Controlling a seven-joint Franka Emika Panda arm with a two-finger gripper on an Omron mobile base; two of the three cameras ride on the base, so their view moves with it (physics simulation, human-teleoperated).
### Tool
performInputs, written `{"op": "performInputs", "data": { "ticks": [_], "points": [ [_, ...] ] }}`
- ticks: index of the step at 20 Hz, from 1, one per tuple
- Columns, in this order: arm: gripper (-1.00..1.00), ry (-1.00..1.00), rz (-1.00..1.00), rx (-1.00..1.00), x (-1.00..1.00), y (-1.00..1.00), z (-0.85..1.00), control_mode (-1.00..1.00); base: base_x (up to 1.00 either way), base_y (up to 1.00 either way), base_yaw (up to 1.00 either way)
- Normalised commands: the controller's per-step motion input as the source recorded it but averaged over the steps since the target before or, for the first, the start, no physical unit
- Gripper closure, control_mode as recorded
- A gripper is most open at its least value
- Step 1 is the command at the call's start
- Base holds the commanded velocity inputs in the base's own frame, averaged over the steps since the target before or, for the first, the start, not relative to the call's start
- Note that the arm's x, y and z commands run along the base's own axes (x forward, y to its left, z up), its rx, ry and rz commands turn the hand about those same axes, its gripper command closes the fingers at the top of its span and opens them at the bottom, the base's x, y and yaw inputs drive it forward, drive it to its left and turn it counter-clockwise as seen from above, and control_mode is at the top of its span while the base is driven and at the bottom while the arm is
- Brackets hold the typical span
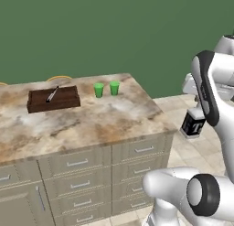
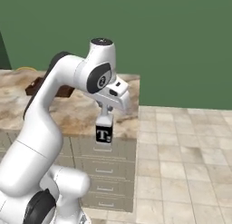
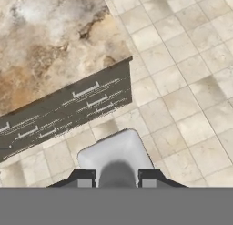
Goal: Place the drinks on the dining counter in a tight cluster.
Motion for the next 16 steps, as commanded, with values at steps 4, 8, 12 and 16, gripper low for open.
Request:
{"op": "performInputs", "data": {
  "ticks": [4, 8, 12, 16],
  "points": [
    [1.0, 0.0, 0.0, 0.0, 0.0, 0.0, 0.0, 1.0, 0.77, 0.0, 0.0],
    [1.0, 0.0, 0.0, 0.0, 0.0, 0.0, 0.0, 1.0, 0.91, 0.01, 0.0],
    [1.0, 0.0, 0.0, 0.0, 0.0, 0.0, 0.0, 1.0, 0.45, 0.0, 0.01],
    [1.0, 0.0, 0.0, 0.0, 0.0, 0.0, 0.0, 1.0, 0.0, 0.0, 0.01]
  ]
}}
